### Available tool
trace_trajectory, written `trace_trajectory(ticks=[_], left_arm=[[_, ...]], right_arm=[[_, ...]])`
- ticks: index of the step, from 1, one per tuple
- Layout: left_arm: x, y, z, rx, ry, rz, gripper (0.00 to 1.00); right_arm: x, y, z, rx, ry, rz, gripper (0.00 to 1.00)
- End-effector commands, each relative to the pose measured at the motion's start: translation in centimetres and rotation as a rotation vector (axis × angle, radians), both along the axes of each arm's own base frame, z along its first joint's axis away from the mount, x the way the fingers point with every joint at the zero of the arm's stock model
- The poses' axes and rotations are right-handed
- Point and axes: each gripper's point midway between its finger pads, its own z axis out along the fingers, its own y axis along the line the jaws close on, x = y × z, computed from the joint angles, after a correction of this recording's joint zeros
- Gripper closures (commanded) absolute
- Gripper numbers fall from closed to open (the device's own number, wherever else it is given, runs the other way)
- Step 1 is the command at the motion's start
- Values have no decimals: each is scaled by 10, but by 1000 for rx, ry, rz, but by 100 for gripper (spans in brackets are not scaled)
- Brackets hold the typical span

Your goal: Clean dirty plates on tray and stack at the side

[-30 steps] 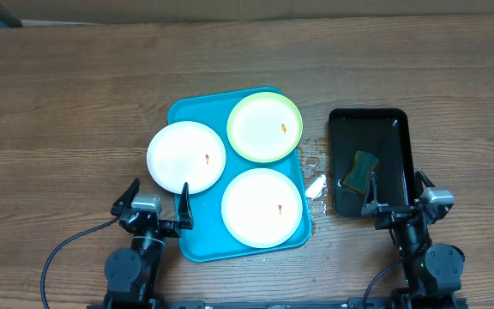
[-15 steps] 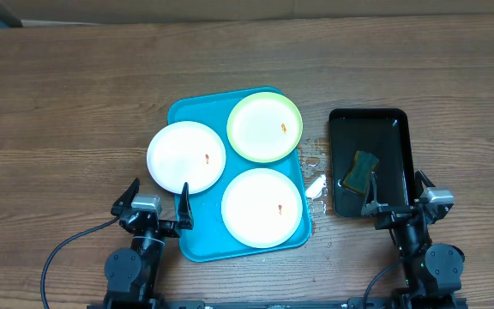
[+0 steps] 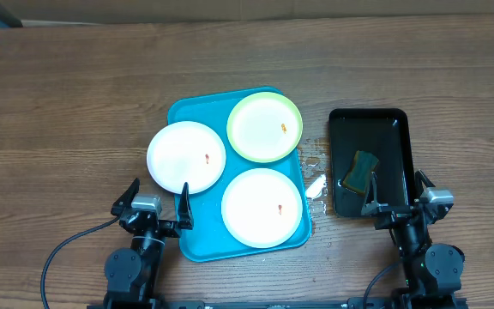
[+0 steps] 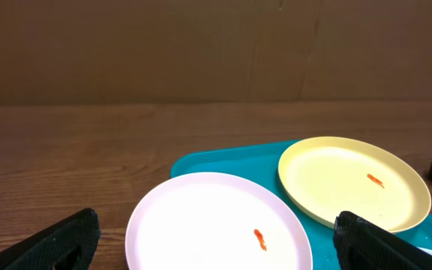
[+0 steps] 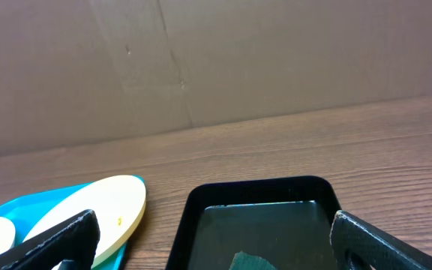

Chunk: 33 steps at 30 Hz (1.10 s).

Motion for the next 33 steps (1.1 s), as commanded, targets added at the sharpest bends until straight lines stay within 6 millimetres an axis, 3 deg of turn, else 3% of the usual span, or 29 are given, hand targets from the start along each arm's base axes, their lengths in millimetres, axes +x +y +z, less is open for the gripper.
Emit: trace_trajectory(ticks=[1, 6, 11, 17, 20, 24, 28, 33], left_arm=[[0, 3, -1, -9, 2, 16, 0], [0, 3, 0, -9, -2, 16, 0], [0, -2, -1, -13, 1, -16, 0], [-4, -23, 7, -275, 18, -116, 0], [-10, -41, 35, -275, -72, -246, 0], [-19, -45, 81, -268, -199, -288, 0], [-24, -43, 113, -267, -182, -277, 0], [-21, -44, 147, -270, -39, -263, 0]], right_arm=[[0, 0, -2, -3, -2, -1, 0], [0, 3, -2, 8, 0, 15, 0], [-1, 7, -1, 162, 16, 36, 0], [-7, 33, 9, 242, 17, 188, 0], [-13, 38, 32, 236, -17, 226, 0], [-24, 37, 72, 210, -25, 226, 0], [-30, 40, 95, 215, 130, 231, 0], [-18, 41, 118, 180, 389, 209, 0]])
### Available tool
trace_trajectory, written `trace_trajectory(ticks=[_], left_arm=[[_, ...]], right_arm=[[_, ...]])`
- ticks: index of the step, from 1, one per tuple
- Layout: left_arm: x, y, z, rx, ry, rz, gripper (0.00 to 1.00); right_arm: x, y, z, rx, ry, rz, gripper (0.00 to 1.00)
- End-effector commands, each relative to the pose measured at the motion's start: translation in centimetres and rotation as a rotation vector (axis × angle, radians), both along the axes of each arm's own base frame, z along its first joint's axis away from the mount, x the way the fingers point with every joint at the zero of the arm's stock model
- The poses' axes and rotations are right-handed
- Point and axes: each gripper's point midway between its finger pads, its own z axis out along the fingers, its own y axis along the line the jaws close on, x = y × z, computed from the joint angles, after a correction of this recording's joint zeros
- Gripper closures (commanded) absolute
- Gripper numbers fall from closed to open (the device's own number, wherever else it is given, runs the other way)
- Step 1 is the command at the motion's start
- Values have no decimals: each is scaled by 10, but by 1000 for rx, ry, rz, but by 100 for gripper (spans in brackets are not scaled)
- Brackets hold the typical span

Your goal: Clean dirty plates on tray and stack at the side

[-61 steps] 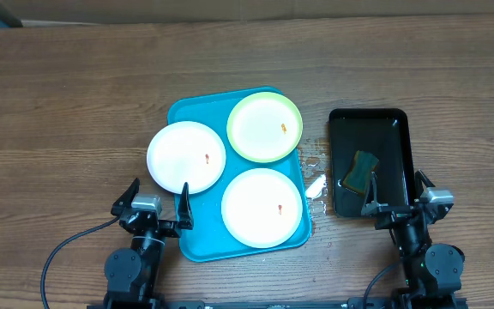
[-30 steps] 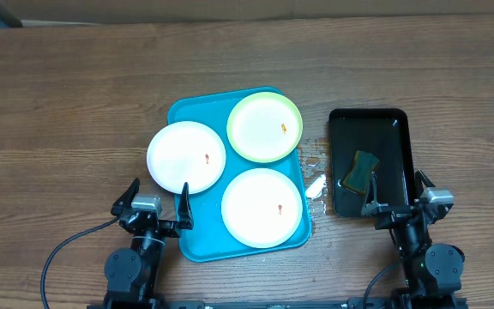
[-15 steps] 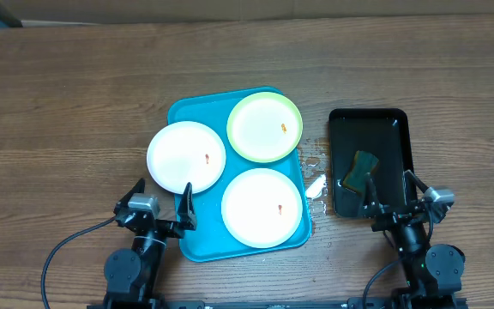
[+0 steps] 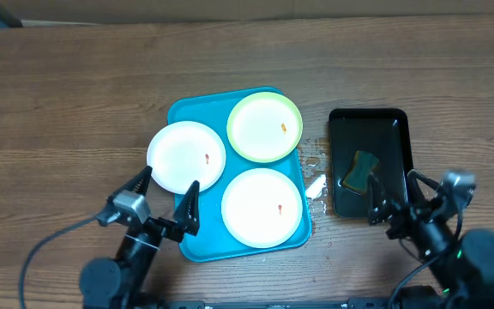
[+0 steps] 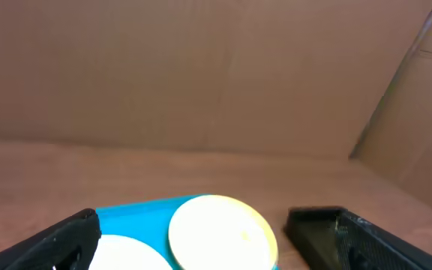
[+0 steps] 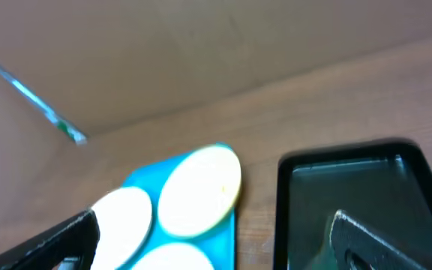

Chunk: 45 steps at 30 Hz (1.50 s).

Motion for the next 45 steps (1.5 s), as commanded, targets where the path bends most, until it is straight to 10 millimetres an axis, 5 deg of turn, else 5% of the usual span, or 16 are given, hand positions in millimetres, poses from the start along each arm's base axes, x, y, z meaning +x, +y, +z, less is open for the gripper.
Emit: trace_trajectory(ticks=[1, 5, 11, 15, 22, 29, 33, 39, 45], left_arm=[[1, -3, 47, -5, 50, -19, 0], [14, -4, 79, 39, 275, -21, 0], [23, -5, 79, 61, 605, -24, 0], [21, -10, 63, 59, 767, -59, 0], [24, -26, 54, 55, 821, -163, 0], [23, -26, 52, 98, 807, -179, 0], [23, -25, 52, 115, 800, -186, 0], [23, -25, 52, 134, 793, -191, 0], [23, -25, 50, 134, 802, -192, 0]], right_arm=[[16, 4, 33, -57, 107, 35, 0], [48, 7, 48, -142, 341, 76, 0], [94, 24, 38, -96, 496, 143, 0], [109, 27, -3, -93, 645, 155, 0], [98, -3, -129, -138, 1116, -75, 21], [94, -16, -210, -171, 1267, -187, 23], [96, -16, -245, -170, 1288, -188, 49], [100, -16, -258, -169, 1273, -190, 95], [106, 3, -225, -197, 1231, 76, 96]])
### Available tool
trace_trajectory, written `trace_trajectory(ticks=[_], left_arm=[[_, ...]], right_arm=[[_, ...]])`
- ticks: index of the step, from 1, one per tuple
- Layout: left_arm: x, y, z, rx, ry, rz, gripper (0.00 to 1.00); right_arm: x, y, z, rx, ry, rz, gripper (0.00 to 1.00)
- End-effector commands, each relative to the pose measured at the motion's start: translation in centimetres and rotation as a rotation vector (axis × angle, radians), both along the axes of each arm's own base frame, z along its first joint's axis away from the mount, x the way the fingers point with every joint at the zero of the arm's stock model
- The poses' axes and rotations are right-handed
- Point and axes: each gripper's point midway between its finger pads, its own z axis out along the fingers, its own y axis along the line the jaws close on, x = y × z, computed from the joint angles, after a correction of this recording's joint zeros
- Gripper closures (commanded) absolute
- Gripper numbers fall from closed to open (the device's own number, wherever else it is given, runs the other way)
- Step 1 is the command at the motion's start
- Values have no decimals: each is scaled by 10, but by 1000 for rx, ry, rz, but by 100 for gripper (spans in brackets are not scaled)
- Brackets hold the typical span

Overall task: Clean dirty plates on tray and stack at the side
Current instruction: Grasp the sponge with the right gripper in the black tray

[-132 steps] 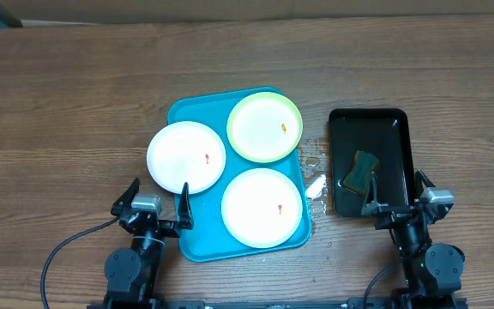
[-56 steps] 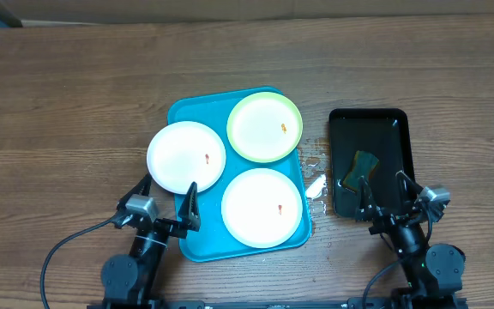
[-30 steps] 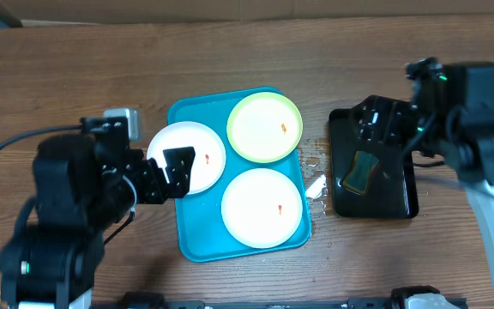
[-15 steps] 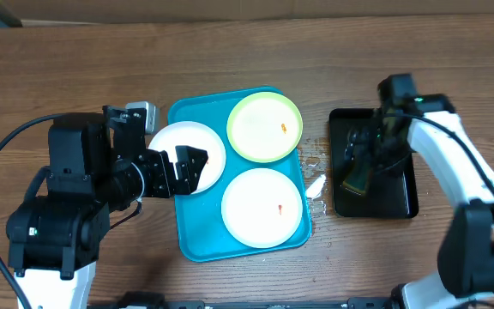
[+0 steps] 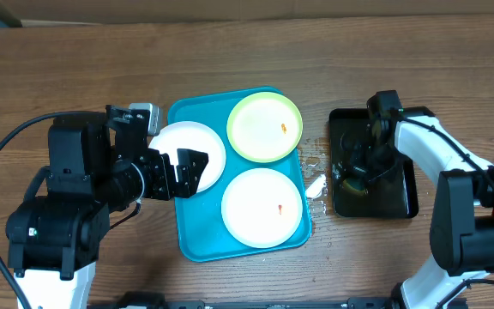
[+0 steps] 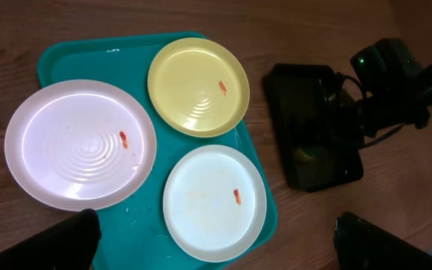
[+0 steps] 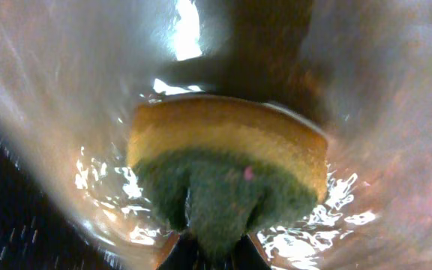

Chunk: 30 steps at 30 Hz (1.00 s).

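A teal tray [image 5: 197, 242] carries three plates, each with a small orange-red stain: a pale pink one [image 6: 79, 142] overhanging its left edge, a yellow-green one [image 6: 199, 86] at the back, and a white one [image 6: 214, 201] at the front. High above the tray's left part, my left gripper [image 6: 212, 229] looks straight down, open and empty. My right gripper [image 7: 212, 251] is down inside the black tray [image 5: 397, 202], shut on the green side of a yellow-and-green sponge [image 7: 227, 169] in shallow water.
Water drops and a small white scrap [image 5: 316, 184] lie on the wood between the two trays. Bare wooden table [image 5: 75, 77] stretches to the left of and behind the teal tray. My right arm [image 6: 396, 75] crosses over the black tray.
My left gripper rose from near the front edge to high over the teal tray, still open. My right gripper went from the front edge into the black tray and shut on the sponge.
Both arms first rested low at the table's front edge with open grippers, the sponge lying loose in the black tray. Then both had lifted and tilted outward. Now the left hangs over the plates and the right holds the sponge in the water.
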Motion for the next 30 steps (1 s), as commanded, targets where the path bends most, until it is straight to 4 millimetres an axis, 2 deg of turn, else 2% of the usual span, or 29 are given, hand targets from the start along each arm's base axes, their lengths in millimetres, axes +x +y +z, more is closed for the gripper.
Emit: trace_trajectory(ticks=[1, 3, 5, 7, 8, 12, 14, 16, 17, 19, 20, 21, 25, 28, 29, 30], left_arm=[[1, -1, 7, 1, -23, -22, 0], [0, -1, 7, 1, -20, -22, 0], [0, -1, 7, 1, -18, -21, 0], [1, -1, 6, 1, -17, -21, 0], [1, -1, 6, 1, -16, -21, 0], [1, -1, 5, 2, -12, -21, 0], [1, -1, 5, 2, -12, -21, 0], [1, -1, 5, 2, -12, -21, 0], [1, -1, 5, 2, -11, -21, 0], [1, -1, 5, 2, -11, -21, 0], [1, -1, 5, 2, -11, -21, 0], [1, -1, 5, 2, -11, -21, 0], [1, -1, 4, 2, -10, -21, 0], [1, -1, 4, 2, -9, -21, 0], [1, -1, 4, 2, -9, -21, 0], [1, -1, 4, 2, -9, -21, 0]], right_arm=[[15, 13, 29, 84, -61, 154, 96], [14, 10, 35, 72, -51, 154, 92], [13, 10, 35, 69, -43, 138, 70], [13, 7, 32, 51, -40, 128, 62], [14, 4, 30, 32, -46, 117, 51], [19, -9, 16, -47, -66, 3, 46], [23, -7, 8, -40, -92, -29, 47], [24, -3, 0, -21, -109, -28, 52], [20, -1, -6, -4, -110, -27, 61], [15, 0, -11, 2, -99, -27, 71], [14, 0, -11, 1, -95, -26, 87], [14, -1, -11, 0, -92, -24, 96], [23, -11, 4, 0, -97, -40, 96], [33, -20, 26, -1, -110, -6, 96], [35, -22, 31, -1, -112, 3, 92], [37, -23, 37, -1, -112, 13, 82]])
